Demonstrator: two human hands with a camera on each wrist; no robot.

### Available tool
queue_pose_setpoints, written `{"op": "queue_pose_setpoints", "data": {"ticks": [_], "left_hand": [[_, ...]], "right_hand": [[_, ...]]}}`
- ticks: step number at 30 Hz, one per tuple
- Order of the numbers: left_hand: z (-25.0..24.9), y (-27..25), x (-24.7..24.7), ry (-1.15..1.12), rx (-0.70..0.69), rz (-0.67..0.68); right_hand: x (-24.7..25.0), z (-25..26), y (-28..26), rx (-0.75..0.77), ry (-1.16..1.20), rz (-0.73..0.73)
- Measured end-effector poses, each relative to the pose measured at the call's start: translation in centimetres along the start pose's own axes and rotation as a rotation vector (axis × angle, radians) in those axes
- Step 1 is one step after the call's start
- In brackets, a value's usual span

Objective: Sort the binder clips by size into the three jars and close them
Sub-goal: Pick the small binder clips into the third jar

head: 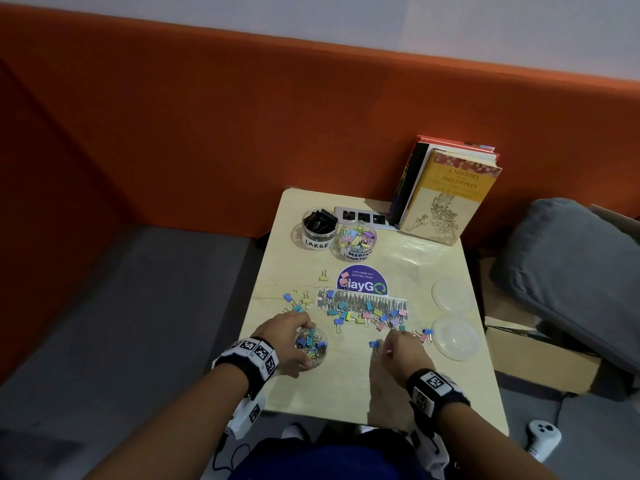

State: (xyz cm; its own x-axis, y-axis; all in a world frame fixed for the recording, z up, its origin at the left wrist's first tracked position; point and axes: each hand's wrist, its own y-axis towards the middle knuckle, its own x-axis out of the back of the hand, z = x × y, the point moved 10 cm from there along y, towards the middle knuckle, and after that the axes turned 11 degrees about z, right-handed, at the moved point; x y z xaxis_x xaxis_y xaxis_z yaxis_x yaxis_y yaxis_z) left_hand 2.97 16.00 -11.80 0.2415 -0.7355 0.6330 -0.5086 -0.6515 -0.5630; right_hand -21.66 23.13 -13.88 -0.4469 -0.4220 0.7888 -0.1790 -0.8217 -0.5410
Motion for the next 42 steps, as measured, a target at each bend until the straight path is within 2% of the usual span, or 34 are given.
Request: {"op": "queue_pose_setpoints", "data": {"ticks": [2, 5, 9, 13, 16, 20, 25, 37, 40, 42], "left_hand": [[-0.1, 0.0, 0.0, 0.000, -0.005, 0.000], [-0.1, 0.1, 0.1, 0.003, -0.009, 0.003], [-0.1, 0.2, 0.1, 0.009, -0.011, 0.006], [-0.3, 0.3, 0.1, 0.038, -0.017, 0.007], [-0.2, 0.3, 0.1, 0.029, -0.018, 0.001], [0.0, 0.2, 0.0, 0.014, -0.015, -0.006], [0.3, 0.3, -0.2, 0.003, -0.008, 0.009], [0.1, 0.3, 0.0, 0.015, -0.007, 0.017], [0.3, 0.4, -0.1, 0.011, -0.003, 0.015], [0.3, 0.4, -0.1, 0.016, -0.002, 0.017]], "right_hand": [[0.4, 0.4, -0.1, -0.002, -0.002, 0.019], [1.4, 1.8, -0.3, 0.042, 0.129, 0.029], [2.3, 6.9, -1.1, 0.254, 0.483, 0.129], [2.6, 10.7, -1.5, 0.391, 0.620, 0.159], [1.7, 10.4, -1.0, 0.383, 0.511, 0.143], [1.7, 6.1, 0.3, 0.244, 0.173, -0.031], [-0.4, 1.6, 1.3, 0.072, 0.021, 0.034], [0.1, 2.4, 1.3, 0.069, -0.037, 0.050], [1.1, 4.4, 0.9, 0.136, 0.119, 0.042], [2.0, 6.6, 0.5, 0.237, 0.259, 0.040]]}}
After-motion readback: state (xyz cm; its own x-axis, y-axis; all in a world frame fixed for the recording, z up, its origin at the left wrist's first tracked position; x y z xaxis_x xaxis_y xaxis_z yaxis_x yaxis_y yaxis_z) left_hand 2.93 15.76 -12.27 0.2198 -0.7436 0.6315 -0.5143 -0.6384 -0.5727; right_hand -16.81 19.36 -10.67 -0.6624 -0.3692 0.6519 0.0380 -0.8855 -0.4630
